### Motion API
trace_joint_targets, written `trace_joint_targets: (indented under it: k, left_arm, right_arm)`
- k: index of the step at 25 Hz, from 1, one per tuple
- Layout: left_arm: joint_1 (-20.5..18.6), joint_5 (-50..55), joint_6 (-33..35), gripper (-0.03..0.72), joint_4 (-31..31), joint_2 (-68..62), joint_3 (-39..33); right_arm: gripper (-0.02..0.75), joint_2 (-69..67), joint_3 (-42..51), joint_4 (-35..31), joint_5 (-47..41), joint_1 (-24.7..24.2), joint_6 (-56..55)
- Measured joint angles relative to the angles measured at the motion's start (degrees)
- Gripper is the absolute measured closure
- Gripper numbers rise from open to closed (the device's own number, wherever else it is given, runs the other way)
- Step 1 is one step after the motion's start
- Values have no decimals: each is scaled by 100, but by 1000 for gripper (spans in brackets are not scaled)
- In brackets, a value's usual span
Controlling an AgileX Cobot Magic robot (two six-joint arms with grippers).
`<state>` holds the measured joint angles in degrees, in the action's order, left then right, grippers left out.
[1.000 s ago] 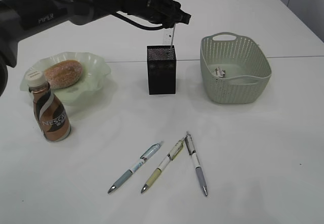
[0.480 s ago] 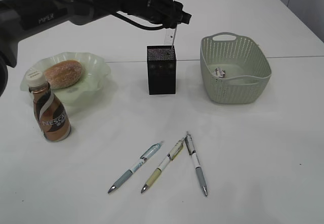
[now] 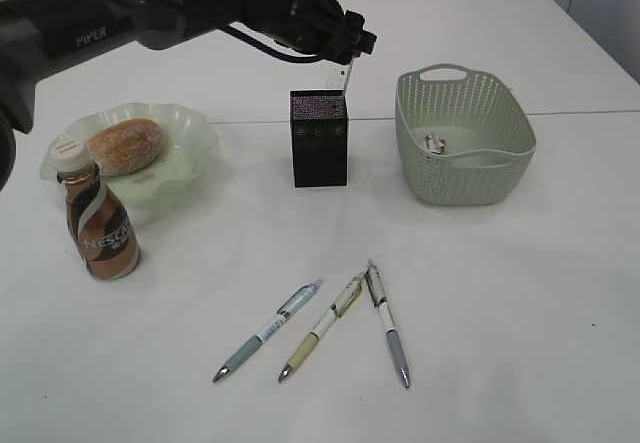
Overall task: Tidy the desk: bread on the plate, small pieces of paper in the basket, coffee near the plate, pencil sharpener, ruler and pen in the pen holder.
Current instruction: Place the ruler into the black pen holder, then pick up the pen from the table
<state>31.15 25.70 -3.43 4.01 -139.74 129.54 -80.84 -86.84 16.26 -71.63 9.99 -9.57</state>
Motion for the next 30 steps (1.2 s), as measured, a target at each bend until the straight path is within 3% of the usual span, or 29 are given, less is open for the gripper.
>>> trace_joint_targets:
  k: [17,30]
  left_arm:
    - [0,352,-53,190,-247,549,0]
    - [0,2625,-53,192,-270,1407,0]
  right_arm:
    - [334,0,0,0,-4,0,0]
    - [333,0,0,-49,-4,0,0]
